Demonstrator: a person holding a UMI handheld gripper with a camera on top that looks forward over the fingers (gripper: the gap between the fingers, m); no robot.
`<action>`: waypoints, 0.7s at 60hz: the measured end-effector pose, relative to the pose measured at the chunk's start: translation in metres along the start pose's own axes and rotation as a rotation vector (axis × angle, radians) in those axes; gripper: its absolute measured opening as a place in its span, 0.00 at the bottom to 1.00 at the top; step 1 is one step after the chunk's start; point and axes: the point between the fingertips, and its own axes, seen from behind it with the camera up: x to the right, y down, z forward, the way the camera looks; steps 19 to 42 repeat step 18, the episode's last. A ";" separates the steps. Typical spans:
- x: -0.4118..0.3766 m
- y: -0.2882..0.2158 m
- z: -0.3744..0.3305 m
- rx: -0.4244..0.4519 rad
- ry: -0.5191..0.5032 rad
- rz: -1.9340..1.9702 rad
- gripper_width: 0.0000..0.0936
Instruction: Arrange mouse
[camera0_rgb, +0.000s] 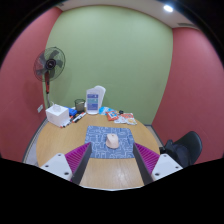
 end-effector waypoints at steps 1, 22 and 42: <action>-0.001 0.000 -0.003 0.000 0.000 -0.002 0.90; 0.003 0.004 -0.018 0.004 0.019 -0.014 0.90; 0.003 0.004 -0.018 0.004 0.019 -0.014 0.90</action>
